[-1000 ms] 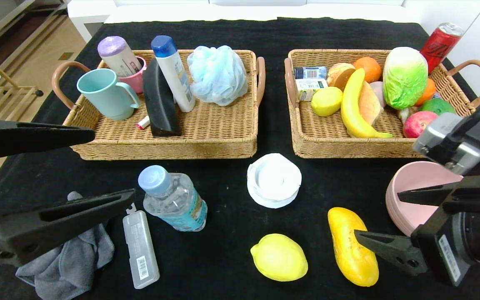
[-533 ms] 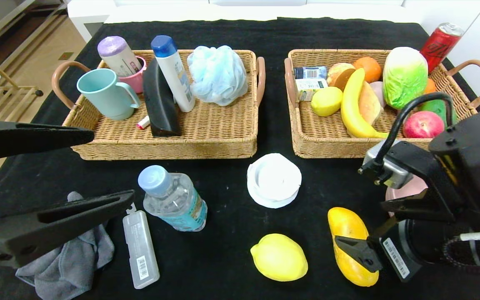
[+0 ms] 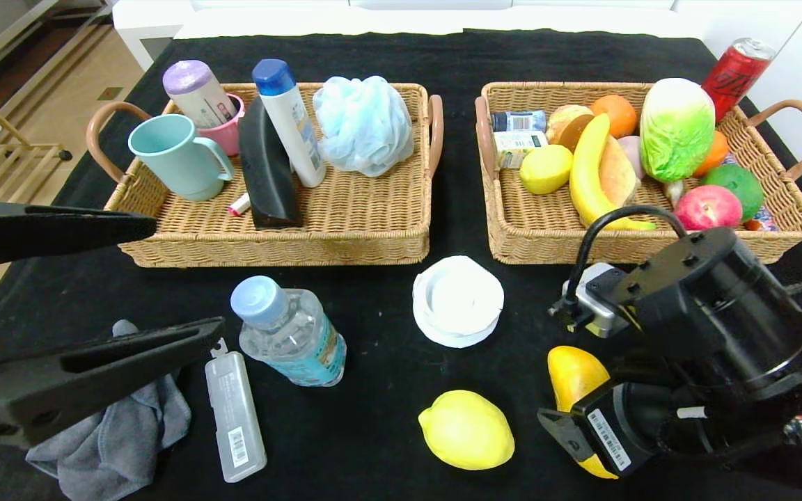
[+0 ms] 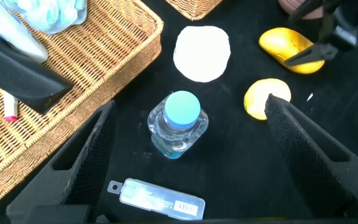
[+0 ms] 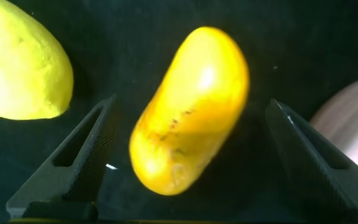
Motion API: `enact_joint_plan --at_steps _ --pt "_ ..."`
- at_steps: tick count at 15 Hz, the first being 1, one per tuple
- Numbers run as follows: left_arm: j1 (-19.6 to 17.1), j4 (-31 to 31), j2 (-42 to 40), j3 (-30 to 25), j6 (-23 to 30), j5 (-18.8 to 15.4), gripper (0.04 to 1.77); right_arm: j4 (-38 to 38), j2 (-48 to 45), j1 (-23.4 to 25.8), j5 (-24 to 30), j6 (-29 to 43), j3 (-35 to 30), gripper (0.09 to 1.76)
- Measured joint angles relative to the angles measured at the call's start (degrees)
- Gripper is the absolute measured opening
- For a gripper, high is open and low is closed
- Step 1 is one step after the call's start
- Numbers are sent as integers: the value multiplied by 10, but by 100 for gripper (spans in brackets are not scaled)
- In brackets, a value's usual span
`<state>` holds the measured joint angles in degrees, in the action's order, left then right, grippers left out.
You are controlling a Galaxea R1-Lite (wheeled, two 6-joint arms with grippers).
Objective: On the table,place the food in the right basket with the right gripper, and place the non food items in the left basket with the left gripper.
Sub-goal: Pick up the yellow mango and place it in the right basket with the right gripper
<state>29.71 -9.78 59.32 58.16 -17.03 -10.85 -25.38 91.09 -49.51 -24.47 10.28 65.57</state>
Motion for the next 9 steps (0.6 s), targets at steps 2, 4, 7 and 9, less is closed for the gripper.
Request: enact_joint_plan --at_steps 2,4,7,9 --pt "0 0 -1 0 0 0 172 -1 14 -4 0 15 0 171" --pt "0 0 -2 0 0 0 172 -1 24 -5 -3 28 2 171" --pt "0 0 -3 0 0 0 172 -2 37 -8 -30 51 2 171" --pt "0 0 -3 0 0 0 172 -2 44 -12 -32 59 2 171"
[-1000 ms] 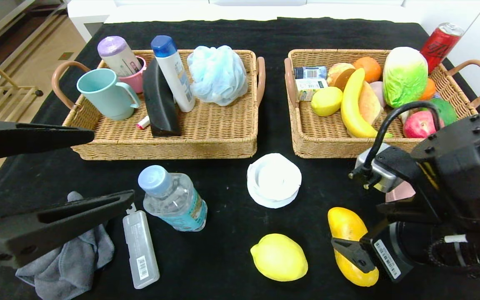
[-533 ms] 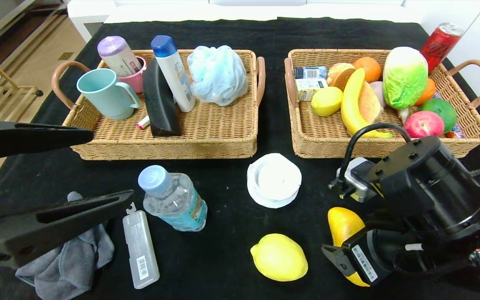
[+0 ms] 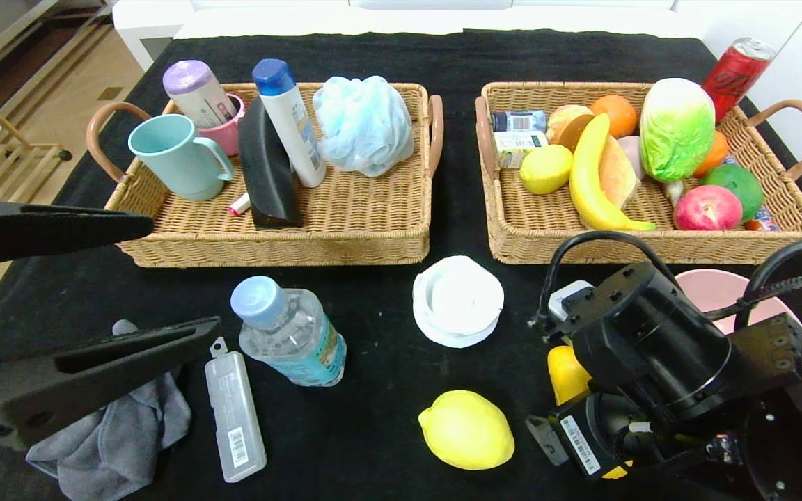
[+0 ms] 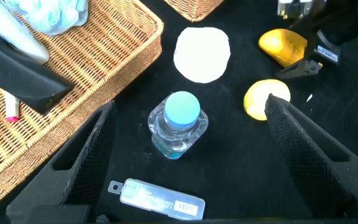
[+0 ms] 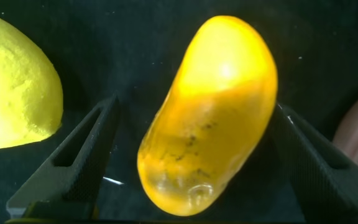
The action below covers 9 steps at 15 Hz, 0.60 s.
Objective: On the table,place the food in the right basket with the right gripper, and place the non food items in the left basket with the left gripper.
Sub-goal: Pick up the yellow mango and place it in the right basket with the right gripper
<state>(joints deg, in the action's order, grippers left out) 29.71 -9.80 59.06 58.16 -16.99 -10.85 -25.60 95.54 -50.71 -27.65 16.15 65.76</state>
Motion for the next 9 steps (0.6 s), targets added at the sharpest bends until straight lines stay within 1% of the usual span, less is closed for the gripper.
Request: enact_joint_plan --at_steps 7,8,9 --pt "0 0 -1 0 0 0 172 -12 13 -4 0 13 0 171" --pt "0 0 -1 0 0 1 172 -12 13 -5 0 13 0 160" --pt "0 0 -1 0 0 1 172 -12 14 -5 0 13 0 141"
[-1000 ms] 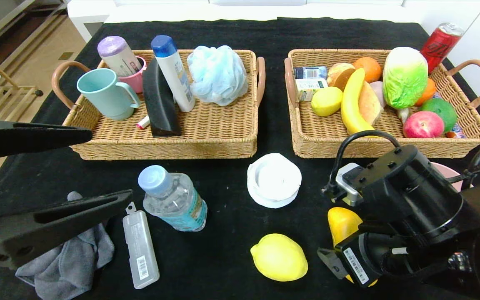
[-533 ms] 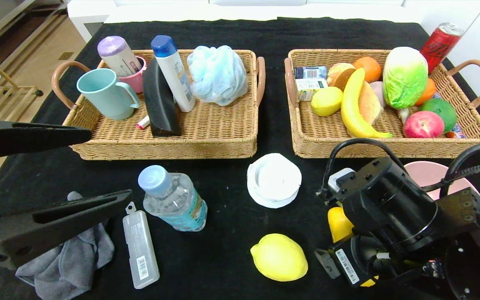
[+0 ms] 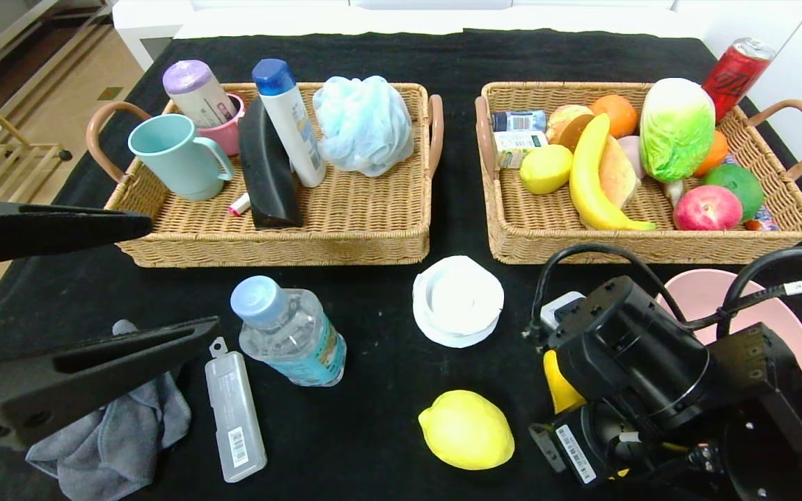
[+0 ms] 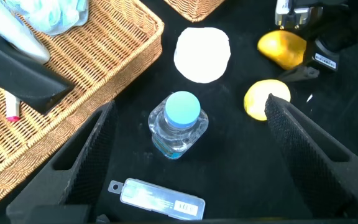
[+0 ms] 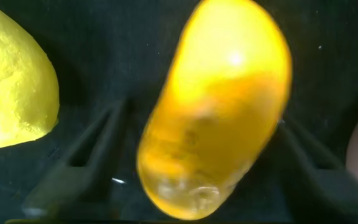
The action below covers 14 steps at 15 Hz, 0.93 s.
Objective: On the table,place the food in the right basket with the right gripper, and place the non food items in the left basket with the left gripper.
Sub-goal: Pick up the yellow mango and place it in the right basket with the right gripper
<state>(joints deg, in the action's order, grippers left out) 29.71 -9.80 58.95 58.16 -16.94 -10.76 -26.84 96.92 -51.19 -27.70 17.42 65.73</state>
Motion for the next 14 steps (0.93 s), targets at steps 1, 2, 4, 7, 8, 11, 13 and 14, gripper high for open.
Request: enact_joint_plan --at_steps 1,2,4,7,8,11,13,14 --pt "0 0 0 0 0 0 172 0 0 0 0 0 0 126" --pt "0 0 0 0 0 0 172 0 0 0 0 0 0 115" --pt "0 0 -1 0 0 0 172 0 0 0 0 0 0 107" --pt "0 0 -1 0 0 0 172 0 0 0 0 -1 1 104" --pt "0 0 -1 0 0 0 172 0 0 0 0 -1 1 104" --pt "0 0 -2 0 0 0 172 0 -1 0 0 -1 3 103" --pt "0 1 -2 0 0 0 172 0 -3 -1 0 -1 3 103" --pt "0 1 -2 0 0 0 172 1 -5 -1 0 -1 3 103"
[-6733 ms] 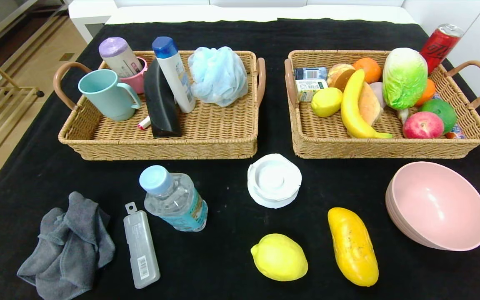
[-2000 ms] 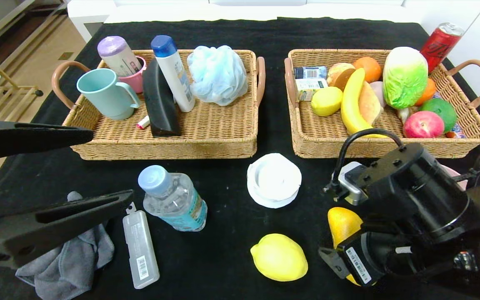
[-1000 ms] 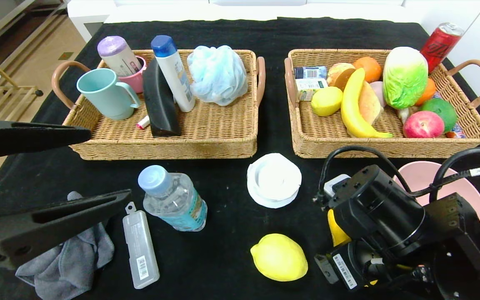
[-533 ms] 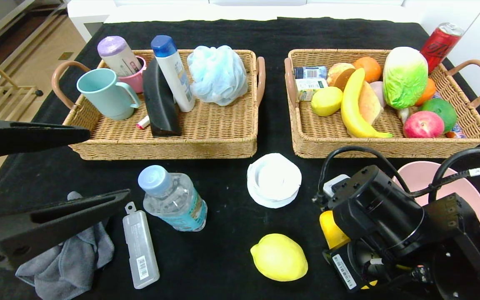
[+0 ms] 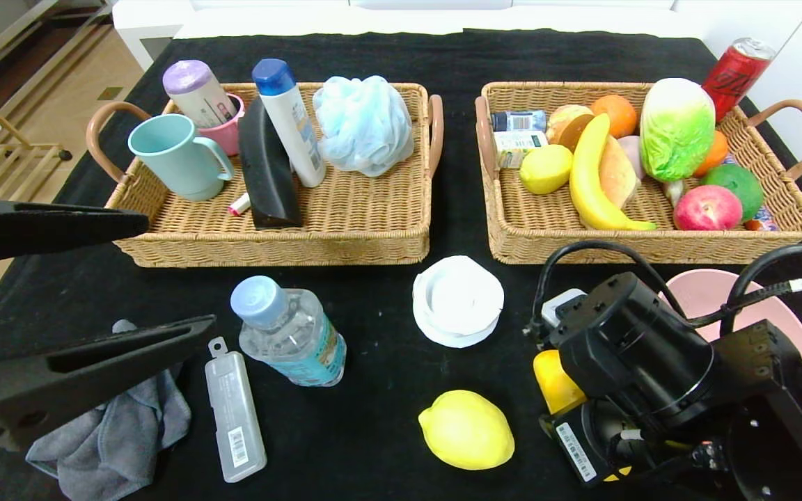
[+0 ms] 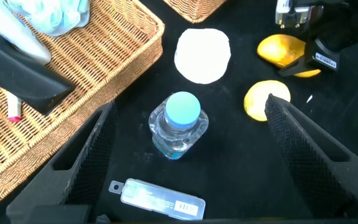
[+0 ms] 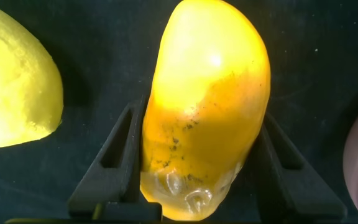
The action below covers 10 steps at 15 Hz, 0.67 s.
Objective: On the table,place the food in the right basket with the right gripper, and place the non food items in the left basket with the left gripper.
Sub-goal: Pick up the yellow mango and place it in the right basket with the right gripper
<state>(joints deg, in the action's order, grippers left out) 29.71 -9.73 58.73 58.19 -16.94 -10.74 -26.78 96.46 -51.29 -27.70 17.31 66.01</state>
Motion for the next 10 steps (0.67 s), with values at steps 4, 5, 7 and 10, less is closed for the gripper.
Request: enact_joint_plan --at_steps 4,5,7,10 --pt "0 0 0 0 0 0 172 2 -19 0 2 -1 6 102" --pt "0 0 0 0 0 0 172 2 -25 0 3 -2 12 102" --pt "0 0 0 0 0 0 172 2 -38 -1 3 -2 31 102" --pt "0 0 0 0 0 0 172 2 -56 1 2 -2 63 102"
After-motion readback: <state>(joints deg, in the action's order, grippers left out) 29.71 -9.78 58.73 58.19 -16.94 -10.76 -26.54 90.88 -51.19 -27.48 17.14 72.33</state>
